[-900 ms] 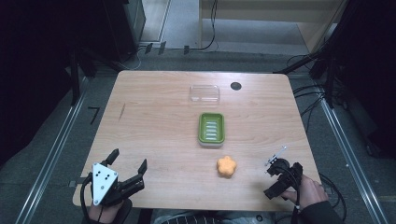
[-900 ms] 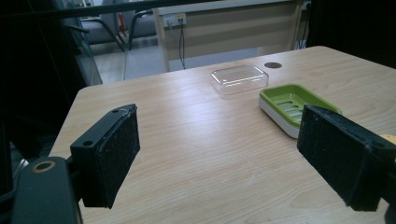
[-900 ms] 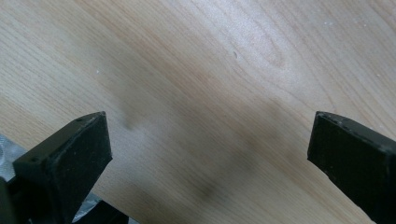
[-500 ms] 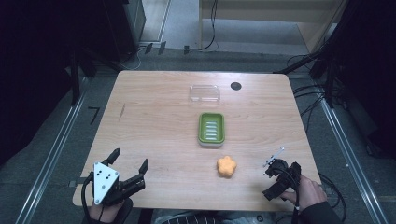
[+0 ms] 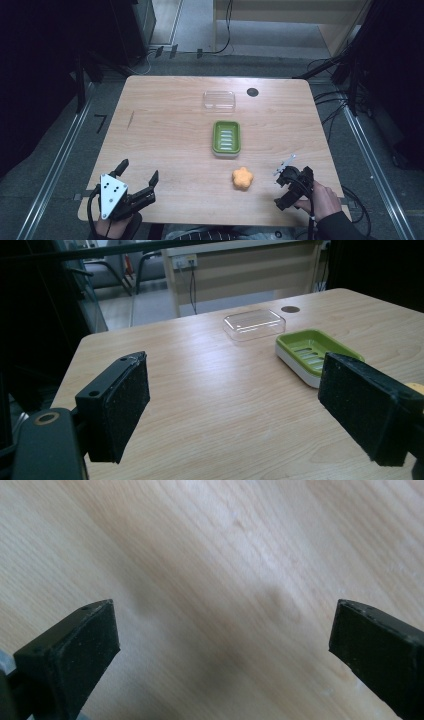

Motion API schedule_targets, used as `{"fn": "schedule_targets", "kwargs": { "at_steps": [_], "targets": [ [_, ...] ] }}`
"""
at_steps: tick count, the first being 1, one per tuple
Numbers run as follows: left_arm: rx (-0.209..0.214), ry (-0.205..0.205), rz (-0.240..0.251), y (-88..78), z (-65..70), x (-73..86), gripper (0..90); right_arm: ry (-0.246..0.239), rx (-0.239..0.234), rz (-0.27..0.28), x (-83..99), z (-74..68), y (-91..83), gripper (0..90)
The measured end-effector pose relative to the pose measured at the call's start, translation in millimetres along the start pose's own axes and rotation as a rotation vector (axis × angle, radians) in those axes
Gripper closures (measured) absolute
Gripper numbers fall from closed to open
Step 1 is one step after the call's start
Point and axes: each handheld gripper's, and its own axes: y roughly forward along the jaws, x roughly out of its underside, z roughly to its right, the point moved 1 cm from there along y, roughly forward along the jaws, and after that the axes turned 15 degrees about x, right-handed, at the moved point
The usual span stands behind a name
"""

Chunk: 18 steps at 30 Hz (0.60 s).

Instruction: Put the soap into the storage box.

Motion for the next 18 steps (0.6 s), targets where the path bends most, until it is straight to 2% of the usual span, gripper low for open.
{"fn": "schedule_targets", "kwargs": {
  "at_steps": [8,13,15,18],
  "targets": [
    [-0.005,0.000,0.003,-1.8,-0.1,0.5,13.7,-0.029,-0.013,0.020,-15.7,-4.7,-0.4,0.0],
    [-0.006,0.002,0.000,-2.2,0.0,0.5,13.7,-0.065,-0.024,0.061,-29.3,-8.2,0.6,0.0],
    [-0.006,-0.001,0.003,-1.9,0.1,0.6,13.7,-0.062,-0.029,0.058,-30.8,-9.3,0.3,0.0],
    [-0.005,0.001,0.001,-2.2,0.0,0.6,13.7,-0.088,-0.029,0.071,-39.7,-11.4,1.2,0.0]
  ]
}}
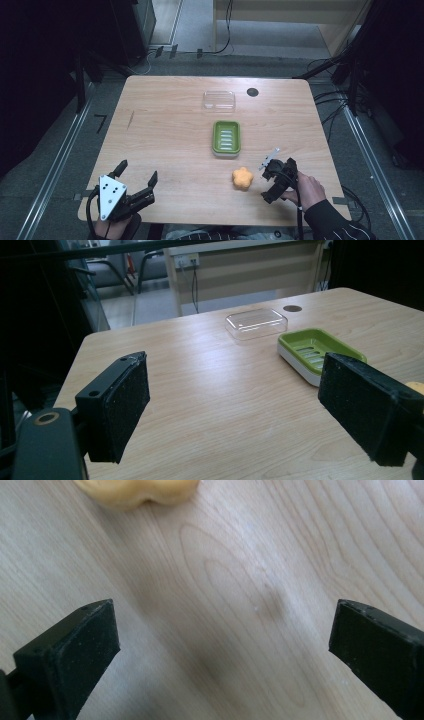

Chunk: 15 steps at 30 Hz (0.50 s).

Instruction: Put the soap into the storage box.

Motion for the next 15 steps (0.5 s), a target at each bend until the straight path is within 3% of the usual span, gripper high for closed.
{"fn": "schedule_targets", "kwargs": {
  "at_steps": [15],
  "targets": [
    [-0.002,-0.003,0.000,0.1,-1.1,0.2,13.7,-0.062,-0.029,0.019,-22.9,-10.1,2.0,0.0]
  ]
}}
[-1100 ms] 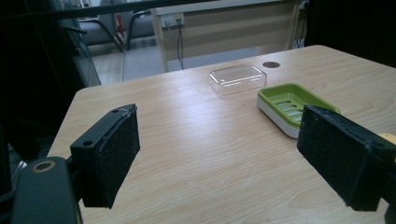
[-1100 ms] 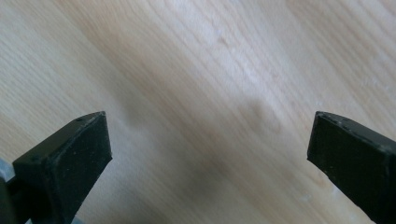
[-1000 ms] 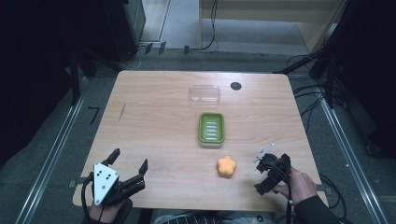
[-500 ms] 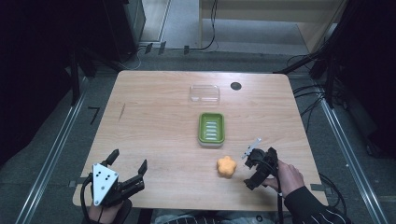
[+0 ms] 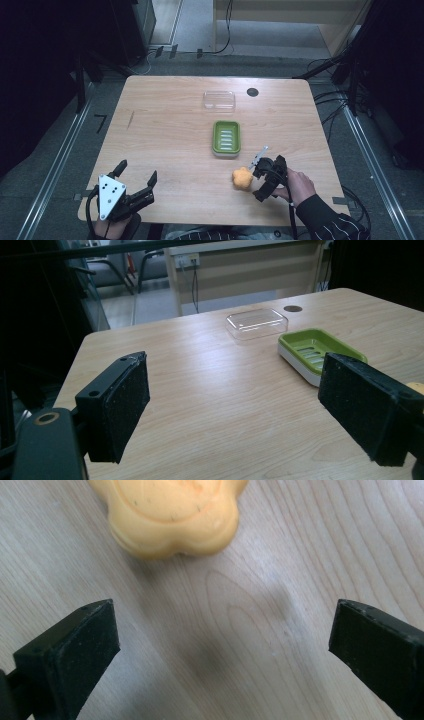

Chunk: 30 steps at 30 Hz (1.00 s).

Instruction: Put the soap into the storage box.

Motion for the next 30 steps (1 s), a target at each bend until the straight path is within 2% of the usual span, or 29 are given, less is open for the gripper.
{"fn": "schedule_targets", "kwargs": {
  "at_steps": [13,21,30],
  "targets": [
    [0.003,0.001,-0.002,2.0,0.4,-0.4,13.7,-0.030,-0.021,0.020,-13.8,-5.5,0.6,0.0],
    [0.006,0.003,-0.002,3.4,0.9,-0.6,13.7,-0.050,-0.047,0.012,-24.9,-11.7,3.2,0.0],
    [0.007,0.002,-0.001,2.9,0.5,-0.7,13.7,-0.074,-0.044,-0.001,-33.0,-15.6,6.0,0.0]
  ]
}}
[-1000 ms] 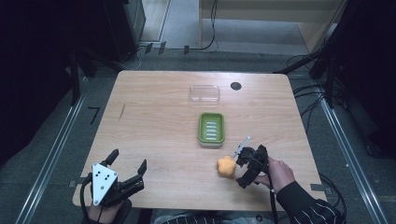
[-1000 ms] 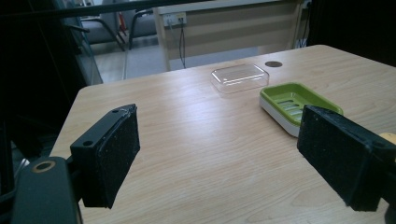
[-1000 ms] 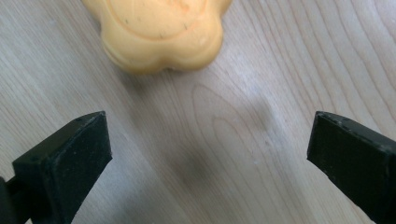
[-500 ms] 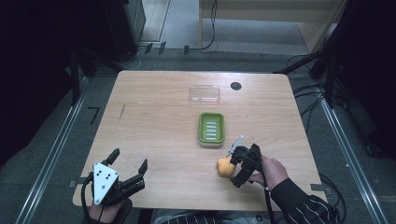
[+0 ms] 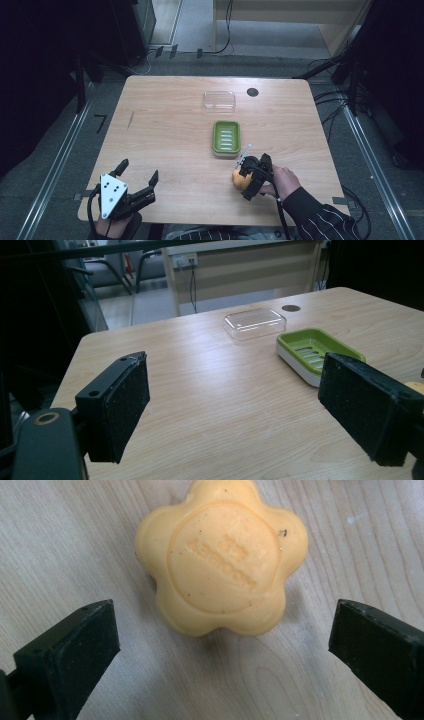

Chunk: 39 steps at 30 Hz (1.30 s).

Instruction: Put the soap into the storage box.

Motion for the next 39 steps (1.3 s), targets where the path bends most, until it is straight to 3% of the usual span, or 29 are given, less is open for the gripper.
{"fn": "schedule_targets", "kwargs": {
  "at_steps": [6,16,17,22,39],
  "targets": [
    [0.000,-0.001,0.002,-0.1,0.0,-0.1,13.7,-0.015,0.001,-0.001,-4.7,-2.2,1.6,15.7],
    [0.001,-0.001,0.002,-0.3,-0.1,-0.1,13.7,-0.039,0.008,-0.004,-10.9,-4.1,4.1,25.5],
    [0.002,-0.001,0.002,-0.5,-0.1,-0.1,13.7,-0.035,0.015,0.000,-11.6,-4.4,4.6,31.3],
    [0.001,-0.001,0.002,-0.5,-0.1,-0.1,13.6,-0.040,0.015,-0.019,-11.1,-5.3,5.4,39.0],
    [0.003,-0.001,0.003,-0.4,-0.1,-0.2,13.7,-0.017,0.026,0.005,-8.6,-5.1,4.0,39.8]
  ]
}}
